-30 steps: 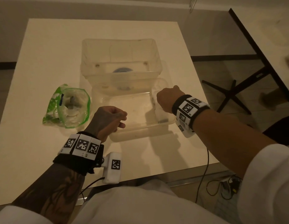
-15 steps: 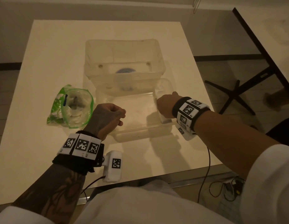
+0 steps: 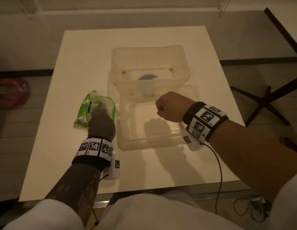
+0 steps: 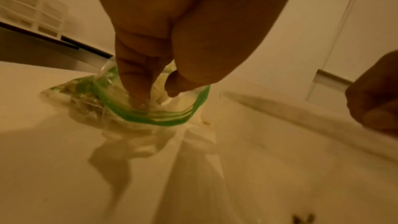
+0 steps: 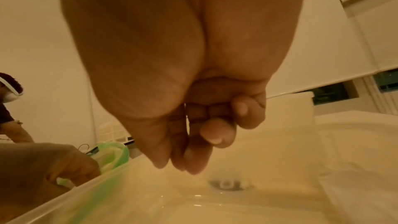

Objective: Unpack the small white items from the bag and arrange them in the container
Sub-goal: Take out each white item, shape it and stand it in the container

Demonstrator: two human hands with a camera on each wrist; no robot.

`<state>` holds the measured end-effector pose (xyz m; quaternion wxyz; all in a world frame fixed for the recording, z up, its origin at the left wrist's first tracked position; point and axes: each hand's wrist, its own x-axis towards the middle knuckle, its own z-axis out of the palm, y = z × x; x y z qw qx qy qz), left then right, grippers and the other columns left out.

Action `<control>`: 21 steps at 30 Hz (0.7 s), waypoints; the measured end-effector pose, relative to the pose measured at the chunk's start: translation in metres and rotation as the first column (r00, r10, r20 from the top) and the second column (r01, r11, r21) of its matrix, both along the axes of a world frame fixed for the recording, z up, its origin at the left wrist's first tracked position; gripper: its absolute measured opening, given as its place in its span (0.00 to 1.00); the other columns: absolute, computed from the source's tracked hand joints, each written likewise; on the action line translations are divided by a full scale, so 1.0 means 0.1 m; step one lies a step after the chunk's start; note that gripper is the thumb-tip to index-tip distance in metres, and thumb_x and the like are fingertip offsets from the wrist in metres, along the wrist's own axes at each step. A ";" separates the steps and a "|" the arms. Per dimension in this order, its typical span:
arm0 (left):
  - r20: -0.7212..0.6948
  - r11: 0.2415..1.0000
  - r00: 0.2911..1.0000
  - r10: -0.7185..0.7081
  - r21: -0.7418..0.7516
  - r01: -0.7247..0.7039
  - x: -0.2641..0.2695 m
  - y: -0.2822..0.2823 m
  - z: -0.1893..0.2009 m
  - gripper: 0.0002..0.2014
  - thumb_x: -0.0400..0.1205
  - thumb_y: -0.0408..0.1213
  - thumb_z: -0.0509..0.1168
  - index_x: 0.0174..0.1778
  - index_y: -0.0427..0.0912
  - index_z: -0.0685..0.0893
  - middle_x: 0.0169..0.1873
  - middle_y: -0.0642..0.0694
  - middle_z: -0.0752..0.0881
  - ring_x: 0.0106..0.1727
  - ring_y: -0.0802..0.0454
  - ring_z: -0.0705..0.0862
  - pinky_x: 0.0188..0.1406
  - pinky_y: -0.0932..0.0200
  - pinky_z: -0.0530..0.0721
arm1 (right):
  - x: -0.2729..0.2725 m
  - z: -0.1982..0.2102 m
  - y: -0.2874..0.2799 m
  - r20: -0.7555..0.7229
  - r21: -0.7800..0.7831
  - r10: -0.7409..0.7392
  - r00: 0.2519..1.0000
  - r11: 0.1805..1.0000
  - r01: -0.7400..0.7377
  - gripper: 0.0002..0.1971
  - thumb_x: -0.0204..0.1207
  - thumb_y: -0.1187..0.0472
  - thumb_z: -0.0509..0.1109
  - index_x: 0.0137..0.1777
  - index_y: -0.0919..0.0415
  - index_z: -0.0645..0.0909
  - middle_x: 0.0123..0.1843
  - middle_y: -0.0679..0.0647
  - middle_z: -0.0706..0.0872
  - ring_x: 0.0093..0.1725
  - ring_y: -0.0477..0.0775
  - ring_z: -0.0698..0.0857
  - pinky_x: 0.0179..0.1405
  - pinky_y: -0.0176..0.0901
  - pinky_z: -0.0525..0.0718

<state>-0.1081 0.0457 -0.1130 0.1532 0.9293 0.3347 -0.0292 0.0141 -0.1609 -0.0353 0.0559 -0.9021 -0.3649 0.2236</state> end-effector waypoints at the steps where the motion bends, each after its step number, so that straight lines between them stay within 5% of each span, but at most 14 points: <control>1: -0.045 1.000 0.999 -0.021 0.003 0.022 0.00 0.00 -0.02 0.25 0.85 0.29 0.55 0.80 0.32 0.64 0.71 0.30 0.74 0.69 0.35 0.78 0.64 0.44 0.79 | -0.02 -0.01 0.05 -0.011 0.008 0.000 1.000 1.000 0.000 0.09 0.80 0.56 0.67 0.39 0.56 0.81 0.36 0.47 0.78 0.39 0.51 0.80 0.37 0.40 0.74; 4: -0.095 0.999 0.994 -0.049 -0.009 0.048 0.03 0.02 -0.06 0.24 0.83 0.28 0.57 0.77 0.31 0.65 0.76 0.33 0.69 0.77 0.37 0.69 0.70 0.44 0.74 | -0.08 -0.05 0.16 -0.023 0.021 0.026 0.999 0.999 -0.025 0.10 0.79 0.56 0.67 0.36 0.55 0.79 0.34 0.45 0.76 0.37 0.50 0.79 0.33 0.38 0.71; 11: -0.227 0.997 0.972 -0.062 -0.065 0.048 0.09 0.11 -0.13 0.16 0.83 0.34 0.55 0.63 0.31 0.78 0.67 0.35 0.78 0.69 0.38 0.75 0.71 0.47 0.73 | -0.14 -0.09 0.23 -0.058 0.020 0.029 0.998 0.999 -0.028 0.09 0.80 0.57 0.66 0.38 0.56 0.81 0.35 0.46 0.77 0.35 0.48 0.78 0.29 0.36 0.69; 17: -0.128 0.998 0.991 -0.029 0.052 0.036 0.06 0.16 -0.17 0.20 0.86 0.32 0.55 0.73 0.27 0.70 0.72 0.32 0.75 0.74 0.39 0.73 0.74 0.50 0.70 | -0.14 -0.10 0.24 -0.069 0.005 0.037 0.997 0.999 -0.037 0.09 0.80 0.57 0.67 0.39 0.57 0.81 0.36 0.47 0.79 0.36 0.49 0.79 0.33 0.38 0.72; 21: -0.167 0.999 0.985 -0.040 -0.021 0.037 0.03 0.24 -0.26 0.20 0.88 0.35 0.55 0.74 0.28 0.70 0.73 0.32 0.73 0.76 0.39 0.71 0.78 0.51 0.63 | -0.14 -0.09 0.23 -0.063 -0.006 0.054 0.997 0.999 -0.054 0.09 0.80 0.57 0.68 0.39 0.56 0.79 0.35 0.47 0.77 0.33 0.45 0.76 0.29 0.35 0.69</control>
